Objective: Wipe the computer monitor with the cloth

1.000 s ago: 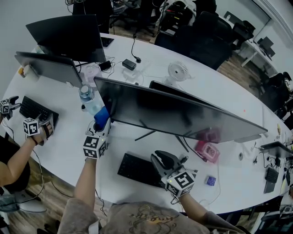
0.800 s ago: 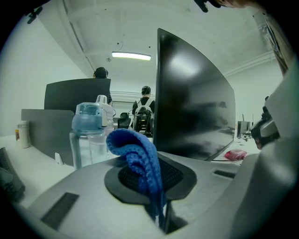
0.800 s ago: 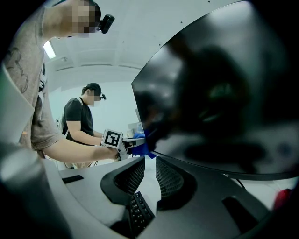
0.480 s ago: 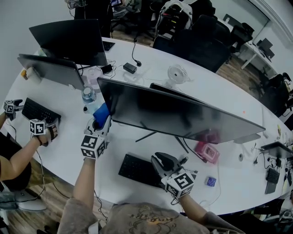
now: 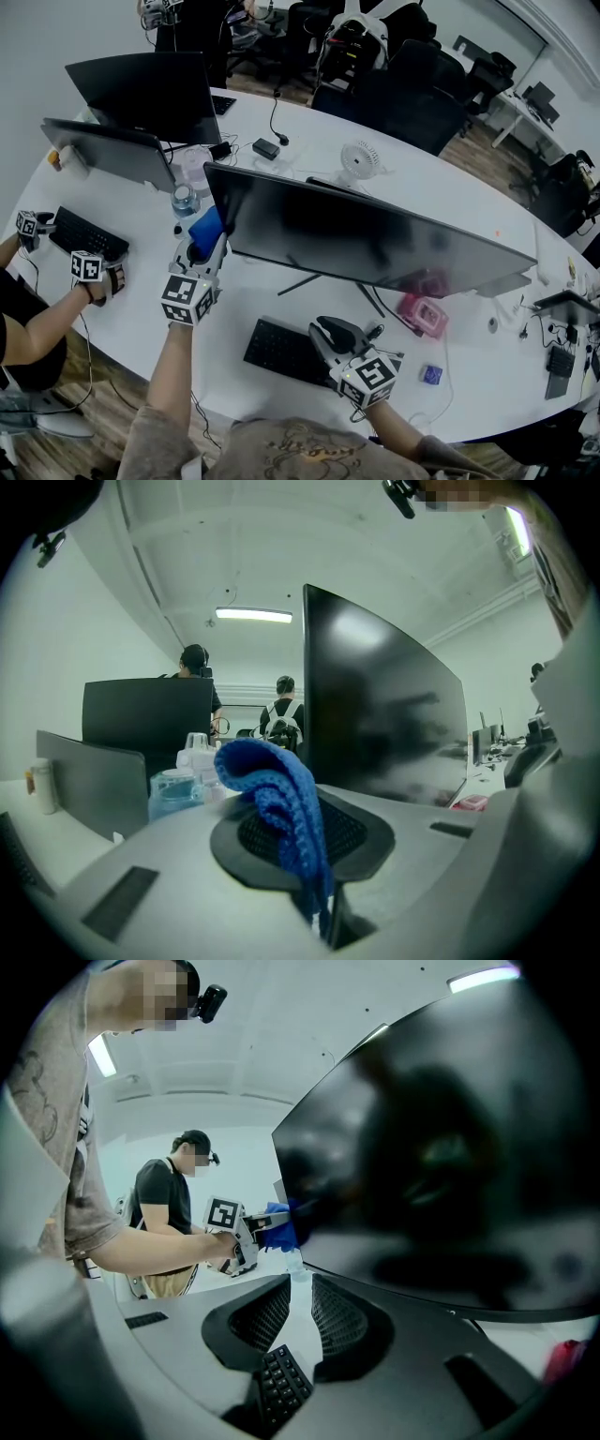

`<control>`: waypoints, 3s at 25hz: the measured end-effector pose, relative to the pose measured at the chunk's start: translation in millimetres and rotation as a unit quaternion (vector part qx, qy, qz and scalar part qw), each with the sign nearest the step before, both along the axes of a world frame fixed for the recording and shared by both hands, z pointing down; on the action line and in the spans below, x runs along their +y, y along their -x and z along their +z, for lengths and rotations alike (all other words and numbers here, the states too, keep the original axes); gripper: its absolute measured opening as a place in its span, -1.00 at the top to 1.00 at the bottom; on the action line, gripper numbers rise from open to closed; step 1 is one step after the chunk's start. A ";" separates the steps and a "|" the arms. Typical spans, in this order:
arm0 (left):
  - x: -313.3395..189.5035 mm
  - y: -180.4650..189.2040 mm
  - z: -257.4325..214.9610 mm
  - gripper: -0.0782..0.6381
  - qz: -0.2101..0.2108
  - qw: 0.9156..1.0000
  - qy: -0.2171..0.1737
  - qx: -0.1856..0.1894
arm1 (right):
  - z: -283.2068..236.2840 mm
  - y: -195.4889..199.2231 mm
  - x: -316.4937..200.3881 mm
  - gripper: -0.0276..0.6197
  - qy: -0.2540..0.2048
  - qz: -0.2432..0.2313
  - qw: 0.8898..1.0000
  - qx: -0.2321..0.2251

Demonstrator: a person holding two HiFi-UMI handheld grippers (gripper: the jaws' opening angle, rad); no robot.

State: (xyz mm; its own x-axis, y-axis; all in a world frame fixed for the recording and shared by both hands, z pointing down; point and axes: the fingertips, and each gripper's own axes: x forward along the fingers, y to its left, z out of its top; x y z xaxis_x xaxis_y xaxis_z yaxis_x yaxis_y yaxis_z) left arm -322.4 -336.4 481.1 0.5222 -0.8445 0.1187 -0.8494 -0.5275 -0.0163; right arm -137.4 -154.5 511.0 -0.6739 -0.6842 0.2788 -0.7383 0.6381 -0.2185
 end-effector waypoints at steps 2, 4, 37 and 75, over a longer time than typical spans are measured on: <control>0.9 0.1 -8.0 0.65 -0.001 1.000 -0.007 0.005 | -1.0 -0.4 2.0 0.71 -0.002 0.000 1.000 0.000; 1.6 0.3 -18.5 0.65 -0.001 1.000 -0.016 0.011 | -1.9 -0.9 4.4 0.71 -0.003 0.000 1.000 0.000; 11.3 -0.7 -202.7 0.65 0.000 0.986 -0.166 0.034 | -33.8 -3.6 40.3 0.71 -0.042 -0.001 0.999 -0.003; 21.5 -52.3 -235.8 0.64 0.020 0.990 -0.139 -0.006 | -41.5 -49.2 61.9 0.71 -0.056 0.021 0.998 -0.031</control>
State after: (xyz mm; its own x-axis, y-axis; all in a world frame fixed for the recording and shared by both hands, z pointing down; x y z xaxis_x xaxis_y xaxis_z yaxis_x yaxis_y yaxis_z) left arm -270.1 -314.9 245.3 0.5563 -0.8237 -0.1098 -0.8265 -0.5348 -0.1755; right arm -88.2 -92.6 469.5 -0.6583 -0.7362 0.1568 -0.7515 0.6306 -0.1941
